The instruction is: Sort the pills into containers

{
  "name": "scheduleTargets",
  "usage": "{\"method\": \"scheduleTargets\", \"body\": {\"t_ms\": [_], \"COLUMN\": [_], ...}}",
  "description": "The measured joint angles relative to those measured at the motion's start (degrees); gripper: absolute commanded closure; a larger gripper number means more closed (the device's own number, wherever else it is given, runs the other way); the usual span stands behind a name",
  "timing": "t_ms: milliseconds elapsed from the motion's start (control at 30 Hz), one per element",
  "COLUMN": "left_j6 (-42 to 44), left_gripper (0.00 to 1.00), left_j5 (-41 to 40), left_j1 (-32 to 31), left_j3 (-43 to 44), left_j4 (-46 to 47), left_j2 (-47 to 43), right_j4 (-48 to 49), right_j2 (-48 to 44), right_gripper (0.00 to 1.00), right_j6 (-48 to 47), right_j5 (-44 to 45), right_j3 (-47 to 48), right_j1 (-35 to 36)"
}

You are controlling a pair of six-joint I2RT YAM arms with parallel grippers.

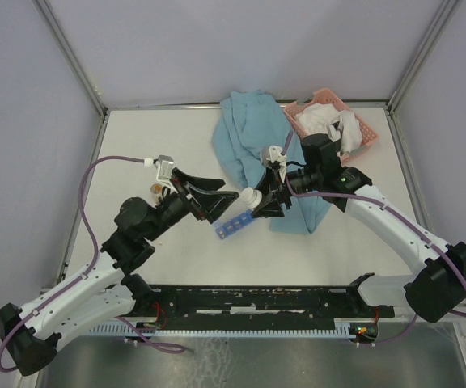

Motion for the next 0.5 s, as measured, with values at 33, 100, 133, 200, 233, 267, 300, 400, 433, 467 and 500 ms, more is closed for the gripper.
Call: {"method": "scheduleTargets", "body": {"t_ms": [33, 100, 133, 200, 233, 267, 300, 400, 433, 467, 500], "left_j6": [-1.88, -4.9, -6.56, -8.87, -9.79, -11.04, -11.58, -13.75, -14.32, -14.84, -15.23], "left_gripper": [0.01, 0.01, 0.01, 0.01, 0.01, 0.01, 0.01, 0.0, 0.0, 0.03, 0.05], "left_j5": [-1.31, -4.07, -6.38, -11.06, -14.6, -18.71, -20.7, -28.57, -30.42, -32.2, -33.59], "left_j1": [0.0, -0.31, -0.87, -2.93, -4.66, -7.21, -8.61, -13.46, -14.4, -15.04, -15.5], "left_j3": [-0.15, -0.17, 0.09, 1.29, 2.47, 4.31, 5.4, 10.38, 11.76, 13.14, 14.14], "left_j4": [-0.11, -0.5, -1.62, -4.81, -7.02, -9.88, -11.41, -17.4, -18.71, -19.89, -20.74], "left_j2": [-0.28, -0.37, -0.22, 0.59, 1.44, 2.71, 3.56, 7.1, 8.24, 9.42, 10.45], "right_j4": [-0.15, -0.5, -0.72, -1.05, -1.18, -1.29, -1.42, -1.73, -1.84, -1.9, -1.97], "right_j2": [-0.04, -0.15, -0.2, -0.22, -0.22, -0.22, -0.22, -0.22, -0.22, -0.24, -0.24], "right_gripper": [0.91, 0.91, 0.91, 0.91, 0.91, 0.91, 0.91, 0.91, 0.91, 0.91, 0.91], "right_j6": [-0.37, -0.94, -1.18, -1.75, -1.95, -2.1, -2.23, -2.62, -2.78, -2.91, -2.97], "right_j5": [0.35, 0.87, 1.16, 1.64, 1.81, 1.97, 2.14, 2.49, 2.6, 2.75, 2.91], "right_j3": [0.0, 0.0, 0.0, 0.0, 0.0, 0.0, 0.0, 0.0, 0.0, 0.02, 0.0], "right_j1": [0.0, 0.0, 0.0, 0.0, 0.0, 0.0, 0.0, 0.0, 0.0, 0.0, 0.0]}}
